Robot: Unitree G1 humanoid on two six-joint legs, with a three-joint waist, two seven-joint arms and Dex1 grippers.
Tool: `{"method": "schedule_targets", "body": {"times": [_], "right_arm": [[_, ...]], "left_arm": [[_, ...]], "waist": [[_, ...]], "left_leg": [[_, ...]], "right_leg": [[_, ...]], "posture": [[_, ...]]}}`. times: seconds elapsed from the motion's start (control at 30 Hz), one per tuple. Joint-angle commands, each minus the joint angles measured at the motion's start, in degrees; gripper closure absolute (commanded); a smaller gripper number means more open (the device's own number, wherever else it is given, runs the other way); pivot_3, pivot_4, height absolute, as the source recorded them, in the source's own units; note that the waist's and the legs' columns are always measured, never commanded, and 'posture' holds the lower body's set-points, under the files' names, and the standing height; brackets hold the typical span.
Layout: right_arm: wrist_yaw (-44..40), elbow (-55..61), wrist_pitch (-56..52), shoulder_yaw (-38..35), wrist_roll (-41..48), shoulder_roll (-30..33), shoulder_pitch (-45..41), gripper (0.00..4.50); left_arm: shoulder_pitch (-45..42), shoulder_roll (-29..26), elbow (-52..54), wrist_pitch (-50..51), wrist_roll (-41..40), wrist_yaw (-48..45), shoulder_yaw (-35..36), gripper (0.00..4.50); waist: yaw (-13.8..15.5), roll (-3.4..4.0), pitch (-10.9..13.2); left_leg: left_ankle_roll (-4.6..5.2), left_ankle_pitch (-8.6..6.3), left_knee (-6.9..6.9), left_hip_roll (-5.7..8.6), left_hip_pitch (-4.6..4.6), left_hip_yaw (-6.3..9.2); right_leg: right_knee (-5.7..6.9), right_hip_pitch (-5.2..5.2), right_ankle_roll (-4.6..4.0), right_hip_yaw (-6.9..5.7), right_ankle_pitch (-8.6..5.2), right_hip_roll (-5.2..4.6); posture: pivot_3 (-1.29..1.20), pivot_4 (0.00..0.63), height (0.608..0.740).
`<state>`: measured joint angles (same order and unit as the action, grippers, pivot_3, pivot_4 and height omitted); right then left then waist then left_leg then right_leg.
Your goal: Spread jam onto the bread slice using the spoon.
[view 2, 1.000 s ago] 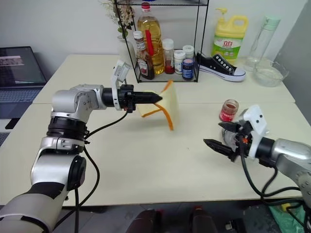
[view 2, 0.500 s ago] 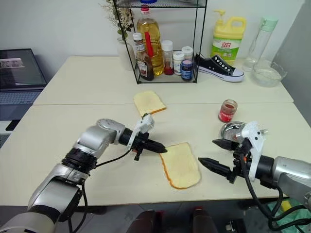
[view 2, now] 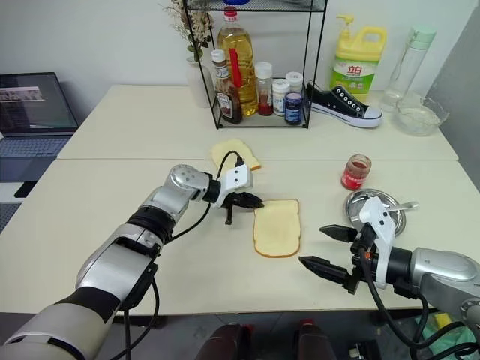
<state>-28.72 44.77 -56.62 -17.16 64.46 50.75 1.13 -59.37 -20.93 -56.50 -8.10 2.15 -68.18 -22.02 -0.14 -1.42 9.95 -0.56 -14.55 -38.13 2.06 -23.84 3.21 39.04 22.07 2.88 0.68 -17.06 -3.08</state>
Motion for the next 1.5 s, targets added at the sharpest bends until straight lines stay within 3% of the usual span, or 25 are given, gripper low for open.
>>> {"method": "schedule_targets", "body": {"times": [0.03,0.17,0.27,0.47,0.67,0.77,0.9,1.0,1.23,1.5], "right_arm": [[-0.82,0.54,1.87,0.04,-0.37,0.33,-0.82,0.0],[-0.87,0.17,2.45,0.69,-1.0,0.25,-1.06,0.0],[-1.01,-0.37,2.8,0.69,-1.33,0.26,-1.05,0.0],[-0.92,-2.03,3.32,-2.27,-2.51,0.08,0.91,0.0],[3.56,-6.63,4.09,-11.36,-1.5,-2.15,2.74,0.0],[8.11,-9.55,5.82,-15.68,-3.9,-4.94,2.86,0.0],[20.1,-20.66,11.02,-22.67,-10.96,-13.31,1.38,0.0],[20.08,-28.95,14.27,-24.14,-12.51,-17.11,-0.12,0.0],[17.97,-45.57,17.37,-24.09,-12.08,-20.37,-9.34,0.0],[11.17,-61.32,16.04,-22.66,-11.71,-19.16,-19.38,0.0]], "left_arm": [[-1.42,0.44,-1.09,-3.34,0.92,-0.34,1.64,4.48],[-1.06,0.96,-1.13,-3.91,1.21,-1.59,2.18,4.48],[-0.99,1.12,-1.19,-4.14,1.61,-1.39,3.0,3.81],[-1.73,-0.29,-0.35,-3.39,1.35,-2.53,4.74,1.94],[-1.43,-5.0,6.03,0.33,-0.66,-5.58,7.89,0.03],[0.87,-5.71,15.39,6.71,-5.0,-6.4,10.96,0.03],[12.27,0.16,48.68,26.39,-21.13,-1.36,15.1,0.03],[18.09,3.45,58.34,31.03,-22.9,3.08,13.33,0.03],[18.64,6.61,59.06,33.14,-22.38,7.37,10.4,0.03],[18.49,6.74,59.15,34.44,-22.9,7.56,8.91,0.03]], "waist": [[-0.01,0.0,0.0],[-0.01,-0.01,0.0],[-0.02,-0.01,0.0],[-0.02,-0.01,0.0],[-0.02,-0.02,0.01],[-0.02,-0.01,0.0],[0.41,0.01,-0.03],[0.27,0.08,-0.07],[-1.18,0.58,-0.35],[-1.36,0.68,-0.41]], "left_leg": [[0.0,0.0,0.0,0.0,0.0,0.0],[0.0,0.0,0.0,0.0,-0.02,0.01],[0.0,0.0,0.0,0.01,-0.02,0.01],[0.01,0.01,0.0,0.02,-0.02,0.01],[0.01,0.01,0.0,0.01,-0.01,0.0],[0.0,0.01,0.0,0.01,-0.01,0.0],[-0.02,0.02,-0.03,0.02,-0.08,0.05],[-0.04,0.04,-0.06,0.11,-0.06,0.01],[0.15,0.12,0.16,0.06,0.54,-0.28],[0.17,0.11,0.23,0.06,0.58,-0.28]], "right_leg": [[0.0,0.01,0.0,0.0,0.0,0.0],[0.0,0.02,0.0,-0.01,0.0,0.0],[0.01,0.02,0.0,-0.02,0.0,0.0],[0.01,0.02,0.0,-0.02,0.0,0.0],[0.03,0.03,0.0,-0.01,0.0,0.0],[0.04,0.03,0.0,0.0,0.0,-0.01],[-0.03,-0.02,0.0,0.18,0.0,-0.14],[-0.02,-0.03,0.0,0.25,0.0,-0.23],[0.35,-0.25,-0.01,0.3,-0.01,-0.05],[0.0,-0.45,-0.01,0.26,-0.03,-0.07]], "posture": [[0.0,0.15,0.74],[0.0,0.15,0.74],[0.0,0.15,0.74],[0.0,0.15,0.74],[0.0,0.15,0.74],[0.0,0.15,0.74],[0.0,0.15,0.74],[0.0,0.15,0.74],[0.0,0.15,0.74],[0.0,0.15,0.74]]}}
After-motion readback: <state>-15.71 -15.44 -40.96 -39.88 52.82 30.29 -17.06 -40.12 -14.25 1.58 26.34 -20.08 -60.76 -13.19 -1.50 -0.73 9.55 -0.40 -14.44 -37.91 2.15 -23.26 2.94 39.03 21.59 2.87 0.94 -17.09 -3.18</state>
